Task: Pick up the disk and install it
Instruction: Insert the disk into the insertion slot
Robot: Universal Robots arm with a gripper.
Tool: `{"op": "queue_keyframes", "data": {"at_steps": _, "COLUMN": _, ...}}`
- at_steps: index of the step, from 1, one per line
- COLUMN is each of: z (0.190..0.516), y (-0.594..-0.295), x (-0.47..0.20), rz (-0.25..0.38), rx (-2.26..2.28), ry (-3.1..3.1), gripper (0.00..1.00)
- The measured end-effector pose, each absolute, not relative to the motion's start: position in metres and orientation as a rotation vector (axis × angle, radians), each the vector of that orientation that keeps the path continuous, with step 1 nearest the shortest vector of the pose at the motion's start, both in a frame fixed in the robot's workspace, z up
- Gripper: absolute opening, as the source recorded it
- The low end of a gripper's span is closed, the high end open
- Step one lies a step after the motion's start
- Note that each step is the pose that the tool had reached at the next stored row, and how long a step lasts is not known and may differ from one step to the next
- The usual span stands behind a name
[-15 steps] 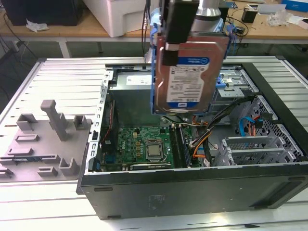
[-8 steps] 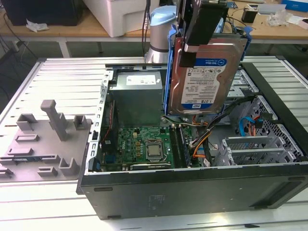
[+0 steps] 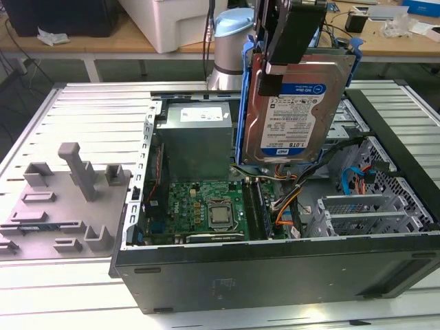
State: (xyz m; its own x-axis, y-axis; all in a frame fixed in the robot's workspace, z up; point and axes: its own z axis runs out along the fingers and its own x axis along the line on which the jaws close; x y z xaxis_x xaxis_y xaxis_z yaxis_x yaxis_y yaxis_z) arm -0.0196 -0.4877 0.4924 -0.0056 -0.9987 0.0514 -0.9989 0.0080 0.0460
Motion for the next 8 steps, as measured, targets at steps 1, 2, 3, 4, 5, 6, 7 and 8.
{"op": "queue_keyframes", "data": {"at_steps": 1, "z": 0.4924, "y": -0.4877, "x": -0.0195, "rz": 0.005, "rx": 2.165, "ry": -2.18, "gripper": 0.37}}
{"op": "queue_keyframes", "data": {"at_steps": 2, "z": 0.4924, "y": -0.4877, "x": -0.0195, "rz": 0.005, "rx": 2.165, "ry": -2.18, "gripper": 0.37}}
{"op": "queue_keyframes", "data": {"at_steps": 3, "z": 0.4924, "y": -0.4877, "x": -0.0194, "rz": 0.005, "rx": 2.165, "ry": -2.18, "gripper": 0.37}}
{"op": "queue_keyframes", "data": {"at_steps": 4, "z": 0.4924, "y": -0.4877, "x": -0.0194, "rz": 0.005, "rx": 2.165, "ry": -2.18, "gripper": 0.37}}
{"op": "queue_keyframes", "data": {"at_steps": 5, "z": 0.4924, "y": -0.4877, "x": -0.0193, "rz": 0.005, "rx": 2.165, "ry": -2.18, "gripper": 0.37}}
{"op": "queue_keyframes", "data": {"at_steps": 6, "z": 0.4924, "y": -0.4877, "x": -0.0192, "rz": 0.006, "rx": 2.165, "ry": -2.18, "gripper": 0.37}}
{"op": "queue_keyframes", "data": {"at_steps": 7, "z": 0.4924, "y": -0.4877, "x": -0.0191, "rz": 0.005, "rx": 2.165, "ry": -2.18, "gripper": 0.37}}
{"op": "queue_keyframes", "data": {"at_steps": 8, "z": 0.4924, "y": -0.4877, "x": -0.019, "rz": 0.005, "rx": 2.165, "ry": -2.18, "gripper": 0.37}}
